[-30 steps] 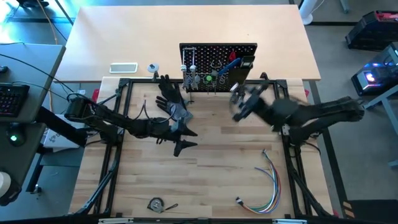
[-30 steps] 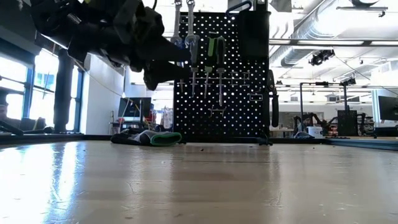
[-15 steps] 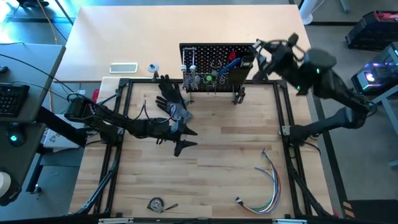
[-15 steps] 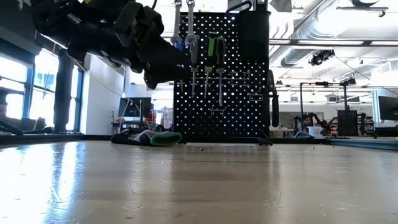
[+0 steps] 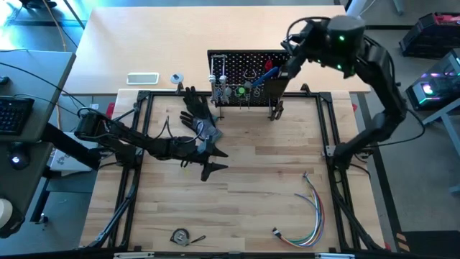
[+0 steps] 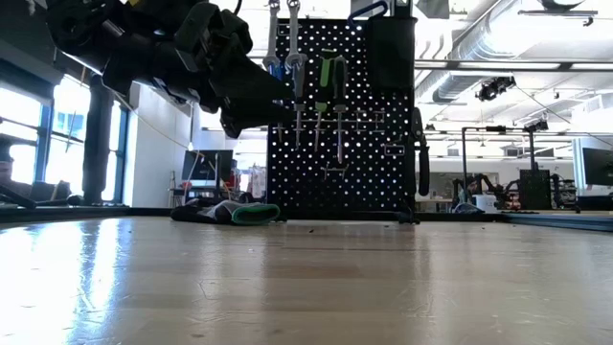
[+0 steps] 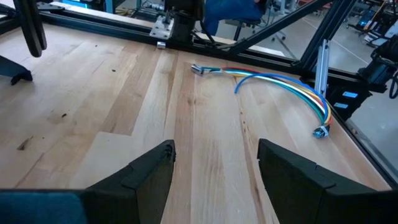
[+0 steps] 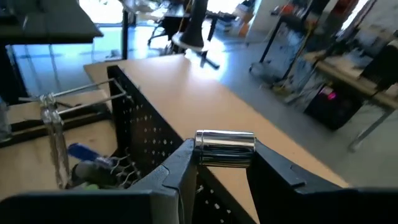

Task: Hang tools onto peg board
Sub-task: Put the silver socket into the black bin on the pegboard

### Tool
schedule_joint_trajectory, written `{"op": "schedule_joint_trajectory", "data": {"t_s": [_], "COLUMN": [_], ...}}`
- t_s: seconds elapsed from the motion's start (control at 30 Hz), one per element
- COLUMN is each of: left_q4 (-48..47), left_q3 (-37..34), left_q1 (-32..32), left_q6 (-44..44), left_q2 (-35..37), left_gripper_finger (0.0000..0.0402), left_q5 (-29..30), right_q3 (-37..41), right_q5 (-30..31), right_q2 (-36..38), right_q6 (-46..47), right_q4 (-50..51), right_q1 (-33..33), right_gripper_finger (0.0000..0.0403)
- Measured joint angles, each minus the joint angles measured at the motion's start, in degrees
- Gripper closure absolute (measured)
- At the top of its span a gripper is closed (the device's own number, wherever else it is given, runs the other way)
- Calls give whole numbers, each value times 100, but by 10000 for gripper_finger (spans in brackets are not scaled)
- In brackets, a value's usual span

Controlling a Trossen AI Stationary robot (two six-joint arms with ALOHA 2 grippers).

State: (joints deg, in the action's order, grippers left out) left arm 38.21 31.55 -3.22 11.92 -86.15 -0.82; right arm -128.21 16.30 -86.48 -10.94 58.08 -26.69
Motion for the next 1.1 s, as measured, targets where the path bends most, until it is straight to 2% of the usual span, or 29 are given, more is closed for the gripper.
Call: {"op": "schedule_joint_trajectory", "data": {"t_s": [0.2, 0.53, 0.83, 1.1], "left_q4": [-116, -270, -242, -242], "left_q3": [0, 0, 0, 0], "left_q1": [0, 0, 0, 0], "left_q6": [44, 44, 42, 44], "left_q2": [0, 0, 0, 0], "left_gripper_finger": [179, 179, 179, 179], "left_q5": [1, 0, 0, 0], "right_q3": [-681, -593, -593, -594], "right_q5": [-635, -1329, -1516, -1598], "right_q2": [-473, -584, -573, -573], "right_q6": [246, 496, 444, 448], "right_q4": [716, 1360, 1409, 1410], "right_q1": [-449, -886, -897, -897], "right_gripper_finger": [291, 291, 289, 251]}}
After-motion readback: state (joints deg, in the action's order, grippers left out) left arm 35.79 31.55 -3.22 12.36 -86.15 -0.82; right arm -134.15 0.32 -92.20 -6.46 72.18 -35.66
